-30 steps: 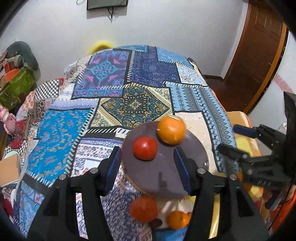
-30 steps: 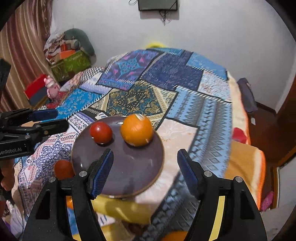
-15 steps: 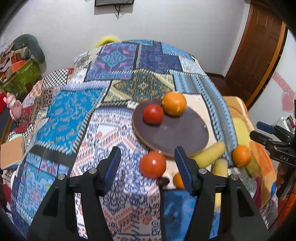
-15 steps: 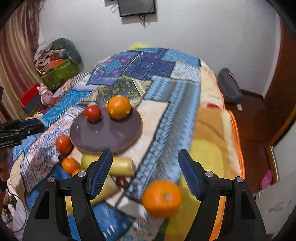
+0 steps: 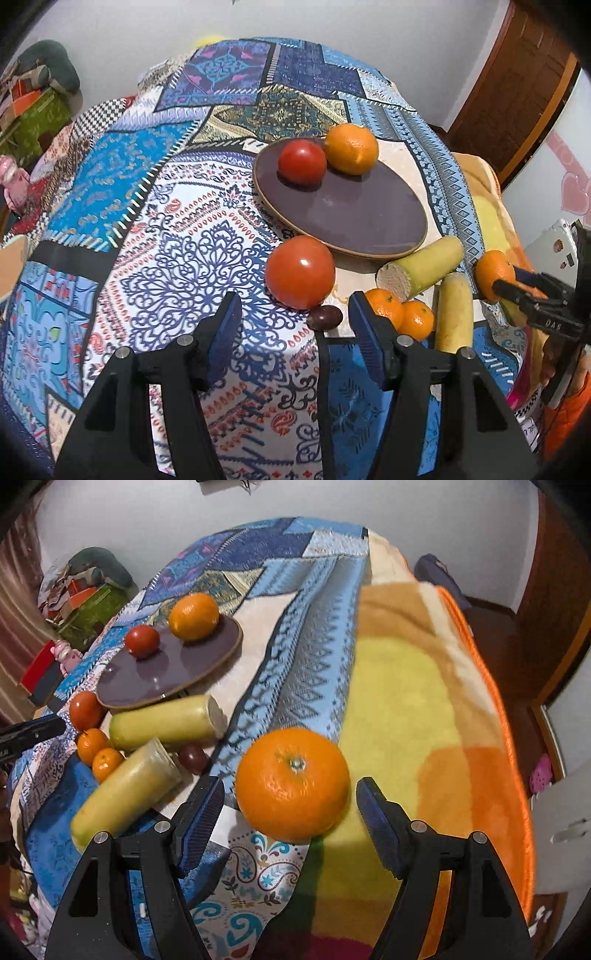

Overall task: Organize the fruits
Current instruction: 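Grasp a second red tomato with the left tool while the right tool grasps another orange, then lower tomato and orange onto the plate beside the others and open both tools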

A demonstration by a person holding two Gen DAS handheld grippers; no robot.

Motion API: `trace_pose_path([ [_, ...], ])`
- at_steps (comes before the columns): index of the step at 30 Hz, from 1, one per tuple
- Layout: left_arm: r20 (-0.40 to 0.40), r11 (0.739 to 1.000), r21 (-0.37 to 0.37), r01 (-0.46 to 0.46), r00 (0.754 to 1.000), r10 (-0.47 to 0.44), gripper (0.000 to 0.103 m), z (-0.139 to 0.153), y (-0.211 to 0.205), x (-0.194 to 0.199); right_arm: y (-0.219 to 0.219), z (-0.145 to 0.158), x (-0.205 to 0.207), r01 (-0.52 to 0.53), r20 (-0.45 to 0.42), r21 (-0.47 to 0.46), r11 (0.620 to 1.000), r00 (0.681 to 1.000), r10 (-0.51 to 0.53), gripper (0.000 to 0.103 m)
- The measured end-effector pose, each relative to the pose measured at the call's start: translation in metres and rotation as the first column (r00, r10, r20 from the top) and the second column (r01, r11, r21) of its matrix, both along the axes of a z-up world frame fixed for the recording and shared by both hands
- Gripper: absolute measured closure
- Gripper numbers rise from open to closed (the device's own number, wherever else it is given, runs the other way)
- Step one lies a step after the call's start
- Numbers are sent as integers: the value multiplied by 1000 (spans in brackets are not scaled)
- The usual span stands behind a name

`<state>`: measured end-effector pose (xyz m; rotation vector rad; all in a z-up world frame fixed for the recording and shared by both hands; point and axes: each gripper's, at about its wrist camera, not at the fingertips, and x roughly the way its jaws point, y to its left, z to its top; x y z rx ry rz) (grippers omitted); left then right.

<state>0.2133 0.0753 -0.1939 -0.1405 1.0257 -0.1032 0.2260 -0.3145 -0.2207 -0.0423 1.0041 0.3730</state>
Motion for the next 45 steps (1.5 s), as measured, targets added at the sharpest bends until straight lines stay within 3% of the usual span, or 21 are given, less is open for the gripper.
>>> trace_pose_path([
  [13,-33,1000,-16,-1,999,0,48,-22,-5,27,1,-15,6,-1,-12,-3,1000,1000,1,32],
  [17,-41,1000,-22,1,999,-2,52,-25,-6,31,0,-14,6,-2,-4,2,1000,1000,2,39],
  [23,-36,1000,-30,-5,999,4,56,-24,-3,30,1,-13,6,-5,4,3,1000,1000,5,40],
  [36,52,1000,-13,-14,999,14,56,11,2,13,7,17,7,-30,79,33,999,996,28,41],
  [45,109,1000,-11,-7,994,8,56,36,0,21,34,42,21,-87,147,52,995,986,79,41],
])
